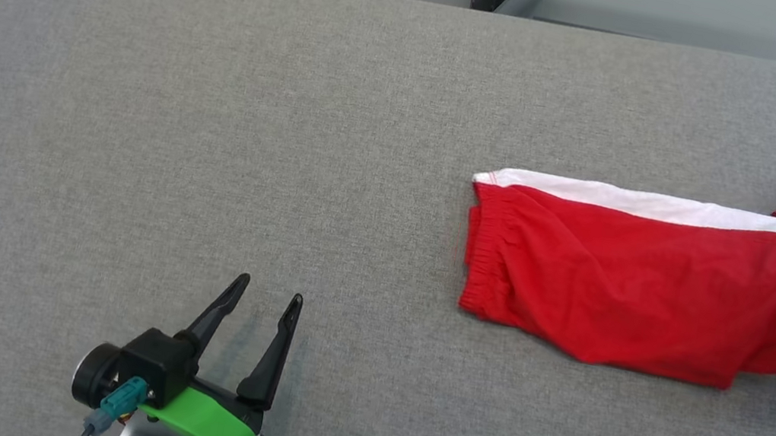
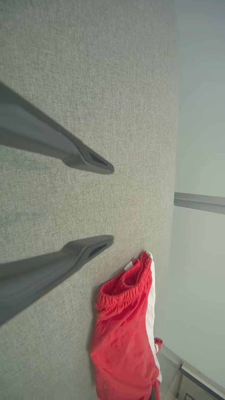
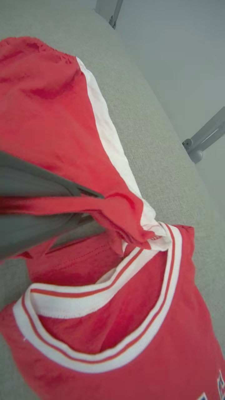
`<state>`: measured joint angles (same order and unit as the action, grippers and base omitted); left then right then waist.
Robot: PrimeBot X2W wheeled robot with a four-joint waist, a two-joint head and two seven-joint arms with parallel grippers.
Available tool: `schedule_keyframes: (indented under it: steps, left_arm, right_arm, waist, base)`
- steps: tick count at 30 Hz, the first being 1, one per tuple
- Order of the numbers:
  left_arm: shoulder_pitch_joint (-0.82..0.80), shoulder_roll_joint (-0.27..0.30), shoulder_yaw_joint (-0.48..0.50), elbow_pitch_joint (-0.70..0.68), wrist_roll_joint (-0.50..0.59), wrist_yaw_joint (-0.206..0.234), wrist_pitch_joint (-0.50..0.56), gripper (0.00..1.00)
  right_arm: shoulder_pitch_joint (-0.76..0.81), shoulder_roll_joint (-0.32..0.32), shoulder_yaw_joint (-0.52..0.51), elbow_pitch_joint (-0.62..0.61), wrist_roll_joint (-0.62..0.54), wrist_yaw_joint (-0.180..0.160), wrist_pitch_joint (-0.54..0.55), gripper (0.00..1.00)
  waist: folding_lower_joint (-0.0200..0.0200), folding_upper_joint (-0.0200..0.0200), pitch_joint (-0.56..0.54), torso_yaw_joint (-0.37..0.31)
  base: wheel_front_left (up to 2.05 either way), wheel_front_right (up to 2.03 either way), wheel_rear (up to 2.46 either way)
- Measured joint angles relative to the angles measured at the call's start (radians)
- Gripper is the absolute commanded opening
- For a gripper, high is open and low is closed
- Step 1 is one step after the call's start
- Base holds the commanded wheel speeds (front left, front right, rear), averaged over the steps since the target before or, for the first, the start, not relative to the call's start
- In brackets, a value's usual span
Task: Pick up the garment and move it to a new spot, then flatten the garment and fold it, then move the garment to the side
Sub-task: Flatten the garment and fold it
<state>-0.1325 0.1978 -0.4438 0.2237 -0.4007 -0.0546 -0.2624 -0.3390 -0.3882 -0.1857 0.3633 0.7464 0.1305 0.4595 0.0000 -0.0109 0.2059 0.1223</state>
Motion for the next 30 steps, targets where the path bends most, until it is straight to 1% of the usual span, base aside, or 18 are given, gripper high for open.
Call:
schedule_keyframes:
  steps: [3, 6, 11, 14, 15, 19, 25, 26, 27, 28, 30]
  left_arm:
    - [0.021, -0.023, 0.014, 0.007, 0.014, -0.016, 0.000, 1.00]
    - [0.043, -0.048, 0.027, 0.017, 0.030, -0.031, 0.000, 1.00]
    - [0.045, -0.075, 0.041, 0.019, 0.047, -0.043, 0.000, 1.00]
    - [0.045, -0.086, 0.049, 0.021, 0.060, -0.051, 0.000, 1.00]
    - [0.044, -0.089, 0.049, 0.023, 0.063, -0.053, 0.000, 1.00]
    - [0.037, -0.099, 0.053, 0.033, 0.072, -0.061, 0.000, 1.00]
    - [0.028, -0.111, 0.074, 0.042, 0.079, -0.068, 0.000, 1.00]
    - [0.029, -0.112, 0.078, 0.043, 0.079, -0.069, 0.000, 1.00]
    - [0.029, -0.113, 0.082, 0.045, 0.079, -0.069, 0.000, 1.00]
    - [0.029, -0.113, 0.085, 0.046, 0.079, -0.069, 0.000, 1.00]
    - [0.031, -0.115, 0.088, 0.051, 0.082, -0.070, 0.000, 1.00]
  right_arm:
    - [-0.005, 0.022, -0.032, -0.015, -0.032, 0.000, -0.011, 0.00]
    - [-0.037, 0.071, -0.015, -0.084, -0.072, 0.000, 0.008, 0.00]
    - [-0.051, 0.202, 0.080, -0.193, -0.105, 0.000, 0.052, 0.00]
    - [-0.057, 0.276, 0.139, -0.211, -0.149, 0.000, 0.062, 0.00]
    - [-0.058, 0.291, 0.163, -0.206, -0.163, 0.000, 0.061, 0.00]
    - [-0.072, 0.320, 0.199, -0.158, -0.211, 0.000, 0.036, 0.00]
    - [-0.080, 0.337, 0.221, -0.086, -0.253, 0.000, -0.021, 0.00]
    - [-0.084, 0.337, 0.224, -0.078, -0.257, 0.000, -0.033, 0.25]
    - [-0.088, 0.338, 0.224, -0.073, -0.259, 0.000, -0.047, 0.25]
    - [-0.094, 0.338, 0.224, -0.067, -0.262, 0.000, -0.055, 0.99]
    - [-0.096, 0.338, 0.243, -0.068, -0.247, 0.000, -0.072, 1.00]
  waist:
    - [0.0000, 0.0000, -0.023, -0.001]
    - [0.0000, 0.0000, -0.048, 0.008]
    - [0.0000, 0.0000, -0.053, 0.031]
    - [0.0000, 0.0000, -0.039, 0.038]
    - [0.0000, 0.0000, -0.034, 0.041]
    - [0.0000, 0.0000, -0.016, 0.058]
    - [0.0000, 0.0000, 0.000, 0.085]
    - [0.0000, 0.0000, 0.001, 0.087]
    - [0.0000, 0.0000, 0.001, 0.087]
    - [0.0000, 0.0000, -0.001, 0.087]
    - [0.0000, 0.0000, -0.006, 0.084]
  base:
    - [0.00, 0.00, 0.00]
    - [0.00, 0.00, 0.00]
    - [0.00, 0.00, 0.00]
    - [0.00, 0.00, 0.00]
    - [0.00, 0.00, 0.00]
    - [0.00, 0.00, 0.00]
    - [0.00, 0.00, 0.00]
    - [0.00, 0.00, 0.00]
    - [0.00, 0.00, 0.00]
    - [0.00, 0.00, 0.00]
    - [0.00, 0.00, 0.00]
